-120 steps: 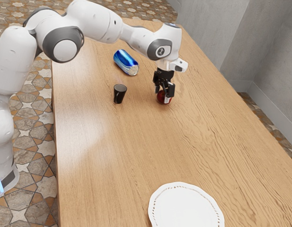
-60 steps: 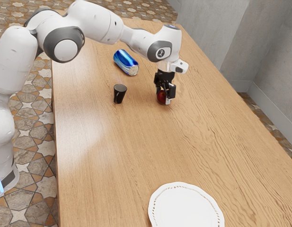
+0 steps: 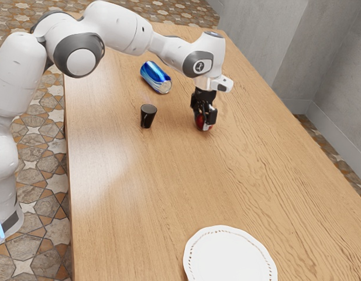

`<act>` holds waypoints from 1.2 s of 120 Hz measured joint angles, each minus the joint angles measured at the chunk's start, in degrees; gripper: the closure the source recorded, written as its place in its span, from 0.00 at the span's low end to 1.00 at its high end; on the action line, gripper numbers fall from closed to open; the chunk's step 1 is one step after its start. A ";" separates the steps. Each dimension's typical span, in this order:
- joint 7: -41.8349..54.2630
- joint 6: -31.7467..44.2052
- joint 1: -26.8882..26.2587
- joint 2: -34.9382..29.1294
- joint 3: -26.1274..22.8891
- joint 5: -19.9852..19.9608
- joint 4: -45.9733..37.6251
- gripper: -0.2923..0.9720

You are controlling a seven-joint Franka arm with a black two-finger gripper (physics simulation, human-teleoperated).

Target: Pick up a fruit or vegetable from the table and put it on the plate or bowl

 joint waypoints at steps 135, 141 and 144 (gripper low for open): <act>-1.79 -10.89 -10.45 -6.04 -31.62 9.36 9.22 0.49; -2.12 -11.07 -10.61 -6.97 -33.28 9.22 7.87 0.49; -2.30 -11.07 -10.61 -7.80 -33.76 8.87 6.85 0.49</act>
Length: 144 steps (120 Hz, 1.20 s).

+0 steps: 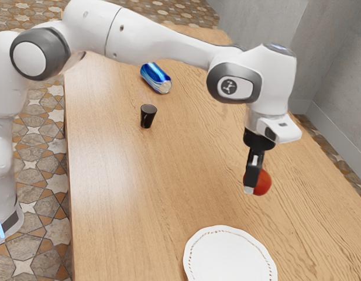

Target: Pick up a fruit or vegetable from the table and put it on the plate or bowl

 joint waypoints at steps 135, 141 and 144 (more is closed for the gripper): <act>-5.66 9.87 -5.09 -9.86 4.74 -13.07 -18.02 0.49; -5.58 9.99 -6.11 -9.87 4.54 -13.06 -18.01 0.49; -5.54 10.04 -6.46 -9.88 4.47 -13.07 -18.00 0.49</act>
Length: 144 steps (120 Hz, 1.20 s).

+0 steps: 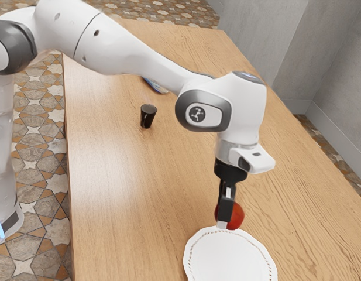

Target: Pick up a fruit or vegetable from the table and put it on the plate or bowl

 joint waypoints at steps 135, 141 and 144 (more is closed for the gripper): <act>0.38 0.92 -3.05 -0.67 0.24 -0.59 0.44 0.24; 0.40 0.80 -2.69 -0.51 0.31 -0.62 2.16 0.24; 0.41 0.74 -2.48 -0.50 0.36 -0.61 2.78 0.24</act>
